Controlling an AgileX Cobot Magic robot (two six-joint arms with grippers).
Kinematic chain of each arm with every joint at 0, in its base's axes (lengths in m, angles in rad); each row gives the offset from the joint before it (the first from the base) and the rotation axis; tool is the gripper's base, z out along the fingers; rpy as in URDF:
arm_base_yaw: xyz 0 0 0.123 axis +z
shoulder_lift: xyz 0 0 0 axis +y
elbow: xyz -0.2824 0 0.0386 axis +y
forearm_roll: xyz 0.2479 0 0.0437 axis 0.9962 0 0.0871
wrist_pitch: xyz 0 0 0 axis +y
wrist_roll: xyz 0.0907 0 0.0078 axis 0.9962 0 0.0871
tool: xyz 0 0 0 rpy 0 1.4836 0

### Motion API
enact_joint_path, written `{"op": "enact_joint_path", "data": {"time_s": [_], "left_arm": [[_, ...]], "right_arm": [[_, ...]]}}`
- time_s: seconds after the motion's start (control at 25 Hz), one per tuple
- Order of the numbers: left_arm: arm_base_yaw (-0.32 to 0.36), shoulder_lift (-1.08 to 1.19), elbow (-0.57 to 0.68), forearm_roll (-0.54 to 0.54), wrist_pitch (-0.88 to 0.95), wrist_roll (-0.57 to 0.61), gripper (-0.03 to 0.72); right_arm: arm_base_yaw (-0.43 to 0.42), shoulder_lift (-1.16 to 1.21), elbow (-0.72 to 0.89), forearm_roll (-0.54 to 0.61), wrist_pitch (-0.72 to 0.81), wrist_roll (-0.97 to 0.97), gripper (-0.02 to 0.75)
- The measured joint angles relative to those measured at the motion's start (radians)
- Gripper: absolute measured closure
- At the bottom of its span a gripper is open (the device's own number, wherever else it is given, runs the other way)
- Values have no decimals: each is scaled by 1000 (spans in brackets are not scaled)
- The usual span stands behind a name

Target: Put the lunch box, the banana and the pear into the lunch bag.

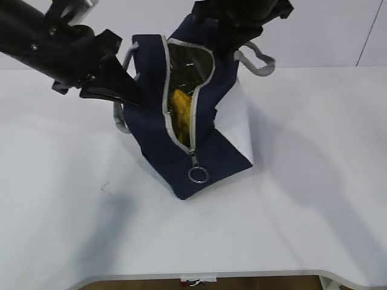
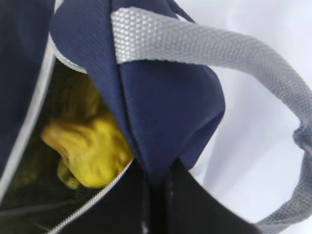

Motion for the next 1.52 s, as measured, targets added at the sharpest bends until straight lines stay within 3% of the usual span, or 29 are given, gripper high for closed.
{"op": "enact_joint_path", "data": {"time_s": [0.2, 0.56, 0.76, 0.92, 1.08, 1.16, 1.32, 1.52], "left_arm": [[-45, 45, 0, -89, -59, 58, 691], [-78, 107, 0, -231, -122, 141, 690], [-88, 113, 0, -255, -143, 155, 664], [-88, 113, 0, -255, -143, 158, 571], [-88, 113, 0, -247, -124, 159, 473], [-88, 100, 0, -225, -120, 159, 428], [-75, 39, 0, -174, -106, 161, 363], [-68, -13, 0, -155, -59, 161, 349]], "right_arm": [[-2, -30, 80, -73, 4, 5, 724], [-2, -28, 88, -45, 0, -16, 724], [-2, -16, 88, -39, 0, -22, 719], [-2, -14, 88, -37, -6, -22, 617], [-2, -14, 88, -33, -10, -22, 404], [-2, -14, 88, -31, -10, -22, 342], [-2, -36, 88, -31, -11, -22, 312], [-2, -104, 84, -27, -13, -22, 309]]}}
